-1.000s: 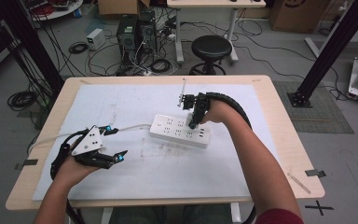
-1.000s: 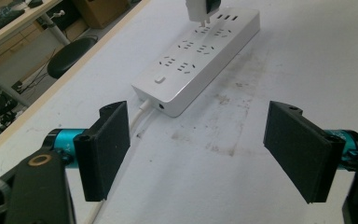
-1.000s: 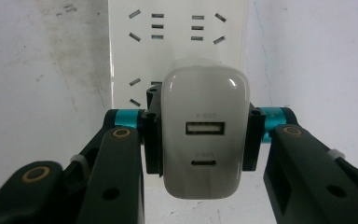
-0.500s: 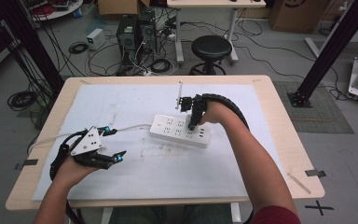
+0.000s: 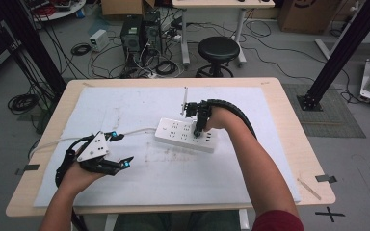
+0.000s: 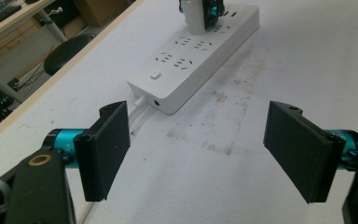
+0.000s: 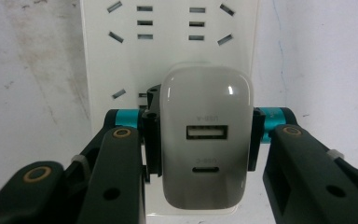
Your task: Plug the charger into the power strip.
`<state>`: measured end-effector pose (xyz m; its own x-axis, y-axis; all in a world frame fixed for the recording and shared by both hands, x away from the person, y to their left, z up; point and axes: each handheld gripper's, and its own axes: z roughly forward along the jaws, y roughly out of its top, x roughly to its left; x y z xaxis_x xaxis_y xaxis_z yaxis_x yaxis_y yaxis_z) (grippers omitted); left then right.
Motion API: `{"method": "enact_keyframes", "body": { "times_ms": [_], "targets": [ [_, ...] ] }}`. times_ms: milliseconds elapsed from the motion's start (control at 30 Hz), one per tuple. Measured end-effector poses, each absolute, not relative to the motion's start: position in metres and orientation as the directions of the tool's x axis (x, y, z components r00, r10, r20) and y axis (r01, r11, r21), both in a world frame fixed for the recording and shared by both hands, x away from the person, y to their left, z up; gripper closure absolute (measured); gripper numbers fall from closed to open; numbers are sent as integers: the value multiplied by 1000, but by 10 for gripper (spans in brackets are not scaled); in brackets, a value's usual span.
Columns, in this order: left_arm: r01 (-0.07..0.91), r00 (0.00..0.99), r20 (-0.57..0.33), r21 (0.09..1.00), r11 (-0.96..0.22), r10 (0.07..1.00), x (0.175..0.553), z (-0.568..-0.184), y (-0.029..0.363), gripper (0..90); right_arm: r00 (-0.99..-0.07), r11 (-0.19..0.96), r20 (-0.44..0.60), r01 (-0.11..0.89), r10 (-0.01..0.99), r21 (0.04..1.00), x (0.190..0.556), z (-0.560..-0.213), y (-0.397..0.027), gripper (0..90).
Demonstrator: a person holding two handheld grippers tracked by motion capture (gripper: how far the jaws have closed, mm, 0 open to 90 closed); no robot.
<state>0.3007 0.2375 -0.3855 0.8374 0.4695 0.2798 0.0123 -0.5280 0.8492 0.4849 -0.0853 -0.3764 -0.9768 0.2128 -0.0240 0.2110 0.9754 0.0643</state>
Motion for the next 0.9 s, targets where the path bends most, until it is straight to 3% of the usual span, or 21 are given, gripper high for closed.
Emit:
{"method": "enact_keyframes", "body": {
  "times_ms": [200, 267, 300, 633, 767, 900],
  "targets": [
    [22, 839, 277, 843, -538, 469, 302, -385, 241, 226, -974, 972, -33, 223, 226, 77, 483, -376, -87, 616],
    [22, 840, 277, 841, -540, 466, 303, -384, 241, 226, -964, 962, -36, 261, 264, 79, 483, -375, -90, 441],
    [24, 840, 276, 842, -539, 468, 303, -384, 242, 226, -955, 953, -40, 290, 294, 92, 483, -372, -92, 437],
    [9, 840, 278, 852, -524, 466, 302, -376, 245, 226, -929, 836, -10, 328, 369, 439, 446, -328, -120, 317],
    [4, 843, 275, 857, -515, 463, 302, -374, 246, 226, -913, 742, 23, 346, 408, 574, 424, -324, -139, 284],
    [0, 848, 273, 857, -515, 454, 302, -373, 246, 226, -895, 666, 49, 365, 443, 651, 404, -327, -159, 238]
  ]
}}
